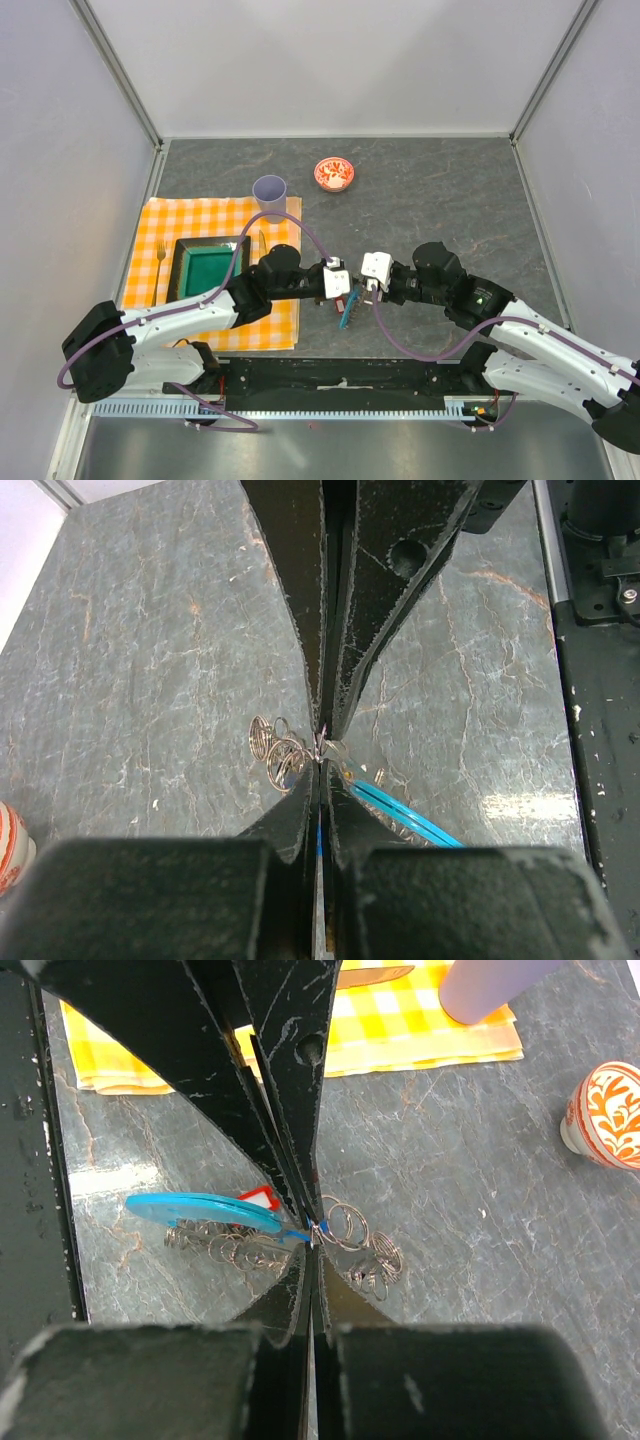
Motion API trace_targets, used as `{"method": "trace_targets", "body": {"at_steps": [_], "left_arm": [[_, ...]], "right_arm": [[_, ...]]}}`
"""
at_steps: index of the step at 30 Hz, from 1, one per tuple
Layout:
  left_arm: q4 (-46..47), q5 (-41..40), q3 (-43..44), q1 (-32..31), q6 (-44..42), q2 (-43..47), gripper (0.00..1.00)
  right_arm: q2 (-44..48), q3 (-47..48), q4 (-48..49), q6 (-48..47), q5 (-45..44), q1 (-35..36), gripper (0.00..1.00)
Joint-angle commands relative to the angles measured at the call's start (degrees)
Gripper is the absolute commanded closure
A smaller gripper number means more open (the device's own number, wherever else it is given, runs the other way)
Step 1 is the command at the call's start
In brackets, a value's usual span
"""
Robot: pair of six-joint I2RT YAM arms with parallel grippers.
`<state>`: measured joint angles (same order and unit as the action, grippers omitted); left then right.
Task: Put the keys on the keyring
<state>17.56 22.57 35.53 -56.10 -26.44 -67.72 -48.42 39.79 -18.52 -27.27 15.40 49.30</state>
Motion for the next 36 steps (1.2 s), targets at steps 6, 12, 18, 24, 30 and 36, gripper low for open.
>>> {"method": "trace_targets", "body": {"at_steps": [6, 12, 18, 24, 30, 36], "left_arm": [[5.73, -1.12, 0.95, 0.02, -0.02, 1.72, 0.98], [7.57, 0.02, 0.07, 0.02, 1.30, 2.24, 0.98], [8.19, 0.38, -0.63, 0.02, 2.09, 2.86, 0.98], [11.00, -0.77, -2.65, 0.11, 3.76, 4.00, 0.98], [15.13, -1.12, -5.12, 1.07, 6.22, 5.85, 0.98], [18.55, -1.56, -6.96, 1.60, 7.89, 7.08, 0.98]], "right_arm": [[0.79, -0.07, 2.62, 0.81, -6.78, 0.10, 1.00], [-0.62, 0.38, 3.23, 3.80, -8.10, 0.10, 1.00], [-0.97, 0.38, 4.46, 6.61, -12.14, 0.01, 1.00], [-1.06, 0.29, 4.81, 8.28, -13.81, 0.01, 1.00], [-2.02, 0.46, 4.81, 9.51, -15.04, -0.08, 1.00], [-3.25, 0.46, 4.64, 9.86, -14.61, -0.17, 1.00]]}}
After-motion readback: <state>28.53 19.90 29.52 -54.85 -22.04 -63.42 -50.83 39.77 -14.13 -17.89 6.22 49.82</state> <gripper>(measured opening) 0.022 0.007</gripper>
